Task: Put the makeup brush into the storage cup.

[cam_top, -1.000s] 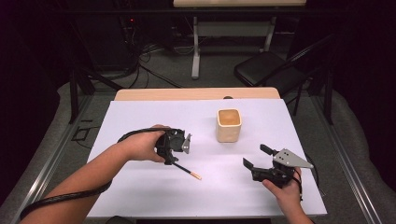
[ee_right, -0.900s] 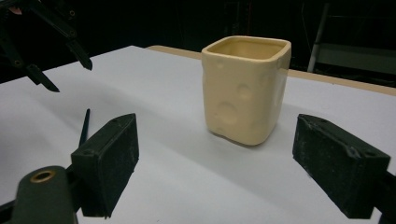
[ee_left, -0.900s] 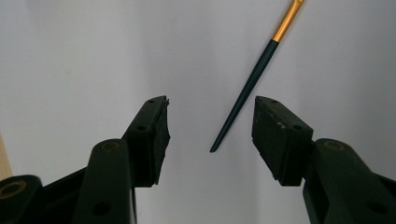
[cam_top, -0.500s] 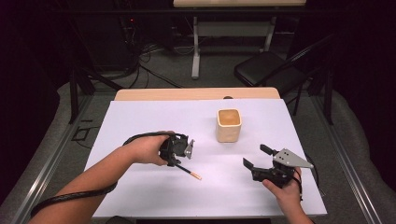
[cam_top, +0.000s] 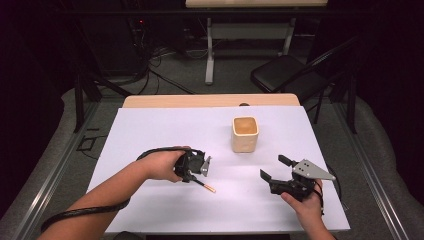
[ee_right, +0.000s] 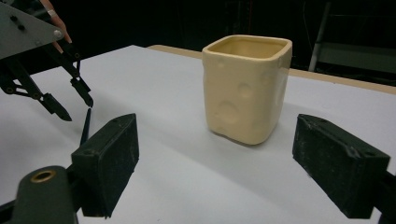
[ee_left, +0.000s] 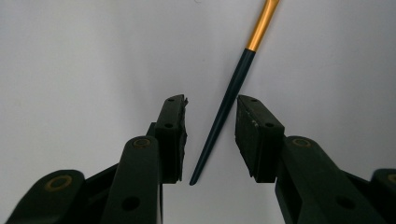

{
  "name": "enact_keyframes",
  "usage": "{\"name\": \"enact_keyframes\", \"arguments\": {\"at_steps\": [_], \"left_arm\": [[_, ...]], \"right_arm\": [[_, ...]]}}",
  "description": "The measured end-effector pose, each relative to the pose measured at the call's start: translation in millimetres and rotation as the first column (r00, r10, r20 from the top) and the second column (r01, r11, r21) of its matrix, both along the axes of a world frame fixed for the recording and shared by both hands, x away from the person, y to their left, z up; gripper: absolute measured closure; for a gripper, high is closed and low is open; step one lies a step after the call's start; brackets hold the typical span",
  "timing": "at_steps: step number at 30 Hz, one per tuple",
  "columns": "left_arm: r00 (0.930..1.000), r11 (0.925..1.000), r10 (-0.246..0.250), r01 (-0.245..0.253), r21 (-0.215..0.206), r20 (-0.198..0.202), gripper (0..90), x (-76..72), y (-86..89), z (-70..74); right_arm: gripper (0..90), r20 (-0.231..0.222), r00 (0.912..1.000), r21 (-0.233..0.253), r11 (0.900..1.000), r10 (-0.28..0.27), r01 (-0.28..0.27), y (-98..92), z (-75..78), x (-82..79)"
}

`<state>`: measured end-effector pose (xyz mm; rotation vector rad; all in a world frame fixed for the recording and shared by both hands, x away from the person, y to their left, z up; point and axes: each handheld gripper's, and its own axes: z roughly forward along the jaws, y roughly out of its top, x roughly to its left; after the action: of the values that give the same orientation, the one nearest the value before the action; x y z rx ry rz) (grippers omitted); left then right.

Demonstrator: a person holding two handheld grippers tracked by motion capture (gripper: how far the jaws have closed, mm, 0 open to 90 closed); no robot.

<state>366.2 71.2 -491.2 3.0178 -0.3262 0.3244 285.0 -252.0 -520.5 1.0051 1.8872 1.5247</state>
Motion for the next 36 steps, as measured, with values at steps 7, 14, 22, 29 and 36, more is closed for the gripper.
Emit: {"name": "enact_keyframes", "arguments": {"at_steps": [7, 14, 22, 29, 36], "left_arm": [[0.9998, 0.9999, -0.014, 0.014, 0.0, -0.014, 65.3, -0.8, -2.6, -7.9], [0.9992, 0.9995, -0.033, 0.033, 0.001, -0.024, 67.2, -2.3, -7.4, -12.2], [0.9971, 0.9982, -0.06, 0.06, 0.002, -0.047, 71.7, -8.8, -16.1, -14.2], [0.9949, 0.9966, -0.08, 0.081, 0.015, -0.061, 75.4, -13.9, -23.9, -17.7], [0.9924, 0.9952, -0.094, 0.096, 0.018, -0.079, 77.8, -16.2, -29.5, -20.4]], "right_arm": [[14.2, 0.0, 1.0, -0.003, 1.0, 0.002, -0.002, 0.1, 0.1, 0.0], [14.2, 0.0, 1.0, 0.0, 1.0, 0.002, -0.002, 0.0, -0.1, 0.2], [14.3, -0.002, 1.0, 0.004, 1.0, 0.003, -0.003, -0.3, 0.1, 0.0], [14.3, 0.0, 1.0, 0.0, 1.0, 0.004, -0.004, -0.4, -0.1, 0.2], [14.3, -0.002, 1.0, 0.005, 1.0, 0.002, -0.002, -0.9, 0.1, 0.1]]}}
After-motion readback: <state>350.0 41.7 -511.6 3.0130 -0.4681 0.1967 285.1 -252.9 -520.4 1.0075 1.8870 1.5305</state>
